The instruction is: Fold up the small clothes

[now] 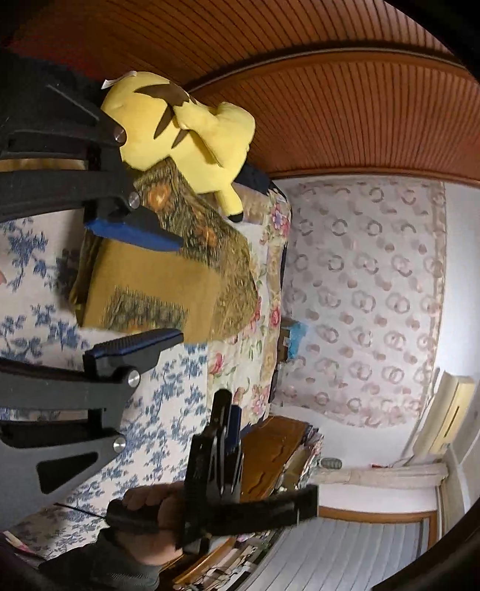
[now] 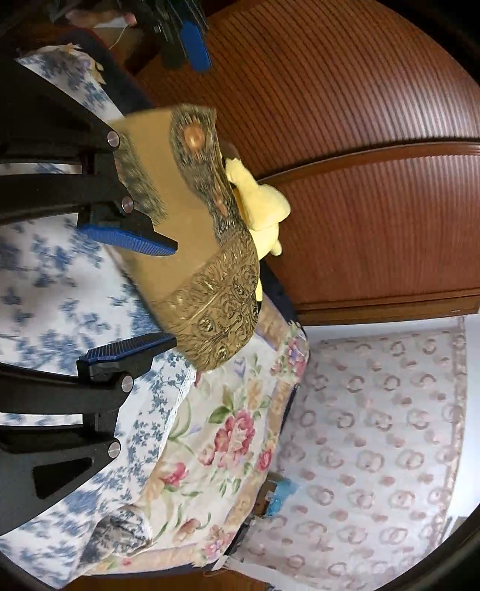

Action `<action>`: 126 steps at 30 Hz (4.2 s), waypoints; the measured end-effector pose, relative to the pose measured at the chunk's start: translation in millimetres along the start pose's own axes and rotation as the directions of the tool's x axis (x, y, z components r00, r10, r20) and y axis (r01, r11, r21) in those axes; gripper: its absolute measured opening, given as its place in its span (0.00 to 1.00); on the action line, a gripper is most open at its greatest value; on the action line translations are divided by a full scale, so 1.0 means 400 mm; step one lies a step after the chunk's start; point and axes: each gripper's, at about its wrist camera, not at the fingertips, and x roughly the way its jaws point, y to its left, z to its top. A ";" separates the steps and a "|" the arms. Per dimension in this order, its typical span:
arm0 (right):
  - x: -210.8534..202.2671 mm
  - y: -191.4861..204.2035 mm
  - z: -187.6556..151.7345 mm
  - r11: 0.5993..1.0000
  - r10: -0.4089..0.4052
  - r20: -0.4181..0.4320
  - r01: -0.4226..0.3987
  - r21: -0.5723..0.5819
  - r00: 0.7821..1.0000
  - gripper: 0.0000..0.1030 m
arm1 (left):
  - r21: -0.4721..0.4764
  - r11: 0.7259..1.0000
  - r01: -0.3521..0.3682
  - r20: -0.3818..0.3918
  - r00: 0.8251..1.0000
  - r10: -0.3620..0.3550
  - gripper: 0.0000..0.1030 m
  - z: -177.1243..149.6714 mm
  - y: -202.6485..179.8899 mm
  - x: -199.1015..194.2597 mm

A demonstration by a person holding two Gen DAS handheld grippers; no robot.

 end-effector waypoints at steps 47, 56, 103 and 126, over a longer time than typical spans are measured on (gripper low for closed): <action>-0.725 0.245 -0.374 0.887 -0.418 0.223 0.343 0.309 0.880 0.68 | 0.143 0.988 0.060 0.096 0.993 -0.074 0.80 -0.026 -0.422 -0.213; -0.714 0.257 -0.380 0.884 -0.422 0.218 0.346 0.314 0.880 0.68 | 0.139 0.989 0.058 0.095 0.993 -0.072 0.80 -0.028 -0.418 -0.215; -0.762 0.177 -0.383 0.891 -0.410 0.213 0.340 0.300 0.887 0.68 | 0.138 0.988 0.061 0.102 0.992 -0.076 0.80 -0.028 -0.429 -0.220; -0.771 0.158 -0.385 0.895 -0.404 0.214 0.336 0.295 0.889 0.68 | 0.137 0.989 0.062 0.105 0.992 -0.077 0.80 -0.035 -0.424 -0.218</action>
